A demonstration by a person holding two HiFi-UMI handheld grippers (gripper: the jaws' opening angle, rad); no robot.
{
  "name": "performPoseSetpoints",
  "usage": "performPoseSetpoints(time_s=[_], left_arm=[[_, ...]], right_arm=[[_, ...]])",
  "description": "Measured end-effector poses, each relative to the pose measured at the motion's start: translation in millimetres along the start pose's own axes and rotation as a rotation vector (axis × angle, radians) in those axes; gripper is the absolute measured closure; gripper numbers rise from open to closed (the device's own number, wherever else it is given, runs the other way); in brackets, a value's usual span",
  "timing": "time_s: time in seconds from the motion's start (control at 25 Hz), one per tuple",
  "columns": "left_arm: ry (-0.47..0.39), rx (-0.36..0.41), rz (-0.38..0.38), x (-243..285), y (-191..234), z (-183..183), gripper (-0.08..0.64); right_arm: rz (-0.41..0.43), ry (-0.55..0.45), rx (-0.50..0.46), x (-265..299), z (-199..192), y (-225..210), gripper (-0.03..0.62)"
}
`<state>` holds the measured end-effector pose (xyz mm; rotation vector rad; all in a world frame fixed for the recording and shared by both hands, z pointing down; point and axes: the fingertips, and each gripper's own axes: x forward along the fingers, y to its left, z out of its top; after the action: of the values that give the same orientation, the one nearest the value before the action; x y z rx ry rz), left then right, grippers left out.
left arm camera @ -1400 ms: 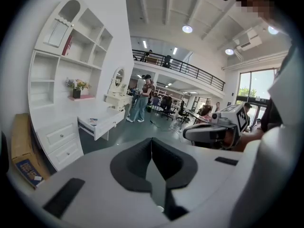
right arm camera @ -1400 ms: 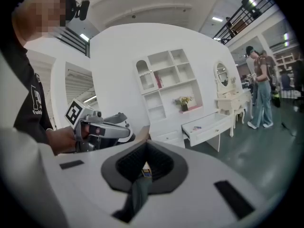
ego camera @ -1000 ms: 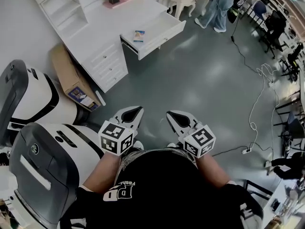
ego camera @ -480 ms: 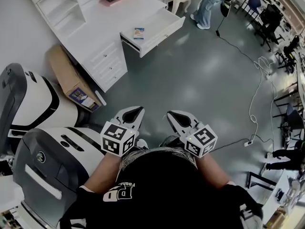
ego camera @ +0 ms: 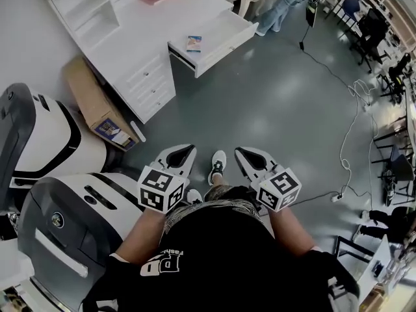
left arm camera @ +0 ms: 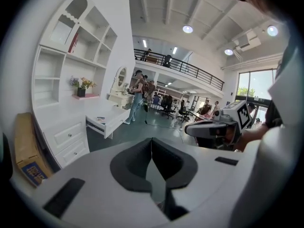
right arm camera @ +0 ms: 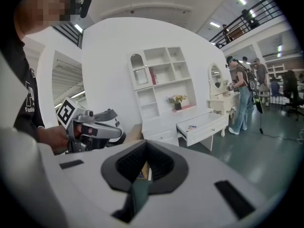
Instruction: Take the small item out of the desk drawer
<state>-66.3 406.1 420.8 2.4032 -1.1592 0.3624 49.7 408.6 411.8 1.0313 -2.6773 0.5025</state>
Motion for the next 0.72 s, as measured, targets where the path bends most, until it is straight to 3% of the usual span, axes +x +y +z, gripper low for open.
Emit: performPoseSetpoints(time_s=[0.32, 0.72], left_arm=[[-0.013, -0.042, 0.082, 11, 45, 23, 0.545], [0.024, -0.047, 0.062, 72, 71, 54, 0.545]], right_arm=[[0.065, -0.023, -0.022, 48, 38, -26, 0.583], [0.084, -0.015, 0.024, 88, 53, -79, 0.583]])
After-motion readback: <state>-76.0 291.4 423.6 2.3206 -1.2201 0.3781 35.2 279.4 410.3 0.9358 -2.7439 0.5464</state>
